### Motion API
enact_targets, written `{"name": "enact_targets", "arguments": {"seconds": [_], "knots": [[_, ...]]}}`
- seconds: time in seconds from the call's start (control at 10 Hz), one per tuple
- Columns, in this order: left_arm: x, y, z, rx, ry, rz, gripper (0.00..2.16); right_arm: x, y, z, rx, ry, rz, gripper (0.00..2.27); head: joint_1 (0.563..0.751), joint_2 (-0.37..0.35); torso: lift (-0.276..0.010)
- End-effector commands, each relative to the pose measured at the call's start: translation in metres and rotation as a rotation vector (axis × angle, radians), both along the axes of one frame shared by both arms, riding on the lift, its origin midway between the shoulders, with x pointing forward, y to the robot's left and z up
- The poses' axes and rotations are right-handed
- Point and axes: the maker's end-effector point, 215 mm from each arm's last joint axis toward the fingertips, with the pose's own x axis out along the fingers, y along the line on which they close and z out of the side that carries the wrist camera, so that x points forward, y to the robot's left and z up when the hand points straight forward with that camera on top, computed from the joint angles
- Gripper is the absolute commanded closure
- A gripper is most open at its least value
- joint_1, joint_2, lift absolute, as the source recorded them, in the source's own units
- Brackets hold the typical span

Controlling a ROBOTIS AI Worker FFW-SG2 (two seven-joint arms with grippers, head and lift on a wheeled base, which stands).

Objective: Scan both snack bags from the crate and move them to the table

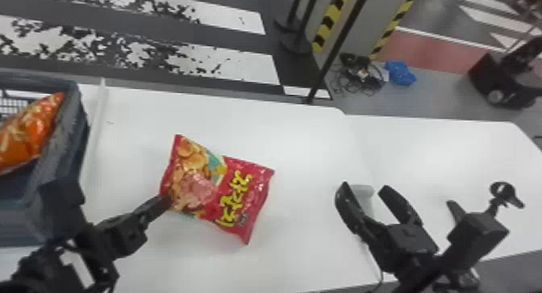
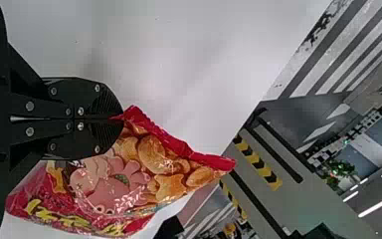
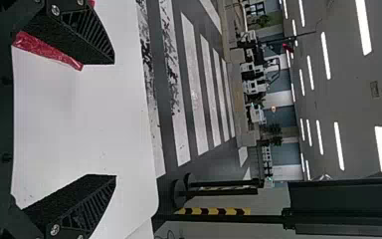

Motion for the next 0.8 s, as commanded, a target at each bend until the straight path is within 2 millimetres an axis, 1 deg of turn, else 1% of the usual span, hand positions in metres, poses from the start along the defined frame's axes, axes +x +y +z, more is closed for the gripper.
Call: {"name": "enact_targets", "arguments": {"seconds": [0.0,0.2,0.3,0.4,0.5,0.6,0.7], "knots": [[0.003,-0.017,-0.006,0.020,0.010,-0.048,1.89,-0.001,-0.001,-0.001,-0.005,0.006,-0.003,0.11,0.695,-0.350,-0.087],[-0.012,-0.047,-0.003,0.015,0.028,-0.128,1.89,-0.001,-0.004,-0.002,-0.015,0.009,-0.014,0.11,0.695,-0.350,-0.087],[-0.019,-0.059,-0.001,0.010,0.030,-0.155,1.89,0.001,-0.003,-0.002,-0.013,0.008,-0.012,0.11,0.695,-0.350,-0.087],[-0.020,-0.069,0.001,0.020,0.021,-0.180,1.89,0.002,0.000,-0.003,-0.010,0.011,-0.009,0.11,0.695,-0.350,-0.087],[-0.018,-0.071,0.002,0.022,0.015,-0.188,1.89,0.003,0.001,-0.003,-0.010,0.012,-0.008,0.11,0.695,-0.350,-0.087],[-0.019,-0.074,0.002,0.010,0.021,-0.206,1.71,0.004,0.001,-0.004,-0.010,0.013,-0.009,0.11,0.695,-0.350,-0.087],[-0.022,-0.080,0.007,-0.018,0.011,-0.233,0.57,0.004,0.001,-0.005,-0.010,0.016,-0.010,0.11,0.695,-0.350,-0.087]]}}
